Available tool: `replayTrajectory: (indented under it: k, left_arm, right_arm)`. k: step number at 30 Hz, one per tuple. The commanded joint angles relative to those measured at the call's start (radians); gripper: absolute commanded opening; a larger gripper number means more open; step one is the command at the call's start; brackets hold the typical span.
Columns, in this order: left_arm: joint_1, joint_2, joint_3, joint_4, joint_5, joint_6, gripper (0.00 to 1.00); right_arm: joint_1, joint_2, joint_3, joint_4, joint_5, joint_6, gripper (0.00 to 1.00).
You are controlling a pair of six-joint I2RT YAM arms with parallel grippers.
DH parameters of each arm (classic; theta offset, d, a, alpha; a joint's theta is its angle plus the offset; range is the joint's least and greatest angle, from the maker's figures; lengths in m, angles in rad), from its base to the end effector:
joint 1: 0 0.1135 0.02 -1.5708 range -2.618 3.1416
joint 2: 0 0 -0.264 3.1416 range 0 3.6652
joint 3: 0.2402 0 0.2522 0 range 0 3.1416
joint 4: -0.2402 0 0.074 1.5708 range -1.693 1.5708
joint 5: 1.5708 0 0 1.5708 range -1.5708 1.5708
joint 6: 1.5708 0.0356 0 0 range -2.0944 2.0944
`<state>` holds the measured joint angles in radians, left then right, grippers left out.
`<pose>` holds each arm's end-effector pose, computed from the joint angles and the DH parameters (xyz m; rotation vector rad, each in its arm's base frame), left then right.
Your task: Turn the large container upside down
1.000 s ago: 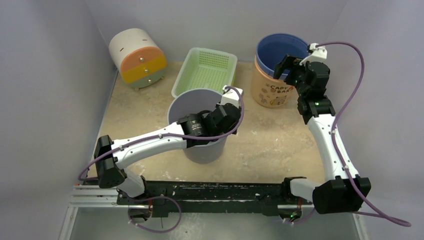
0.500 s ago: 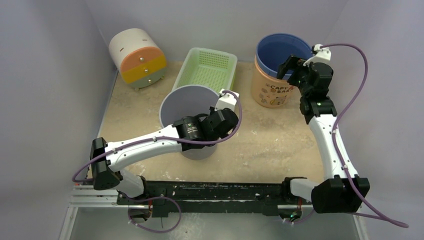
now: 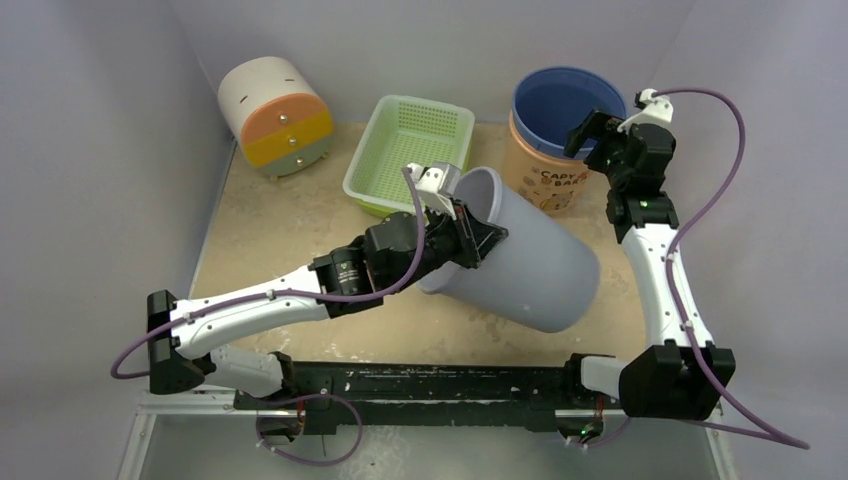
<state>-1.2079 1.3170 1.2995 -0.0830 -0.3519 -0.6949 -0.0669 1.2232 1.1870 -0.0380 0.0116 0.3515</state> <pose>0.1203 -0.2822 0.4140 0.1743 1.7889 -1.1234 0.2857 -0.0196 0.4047 0.3512 1.6112 0.2077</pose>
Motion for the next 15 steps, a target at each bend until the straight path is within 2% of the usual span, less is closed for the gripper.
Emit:
replayTrajectory:
  k: [1,9,15]
  left_arm:
    - [0.004,-0.015,-0.047,0.386,0.111,-0.112,0.0]
    - [0.158,0.003,-0.424,0.953,0.187,-0.5,0.0]
    - [0.225,0.049,-0.539,1.17,0.245,-0.589,0.0]
  right_arm:
    - [-0.007,0.002,0.041,0.056,-0.012,0.009,1.0]
    - [-0.019,-0.012,0.066,0.041,-0.002,-0.002,1.0]
    - [-0.024,-0.018,0.078,0.041,-0.011,0.002,1.0]
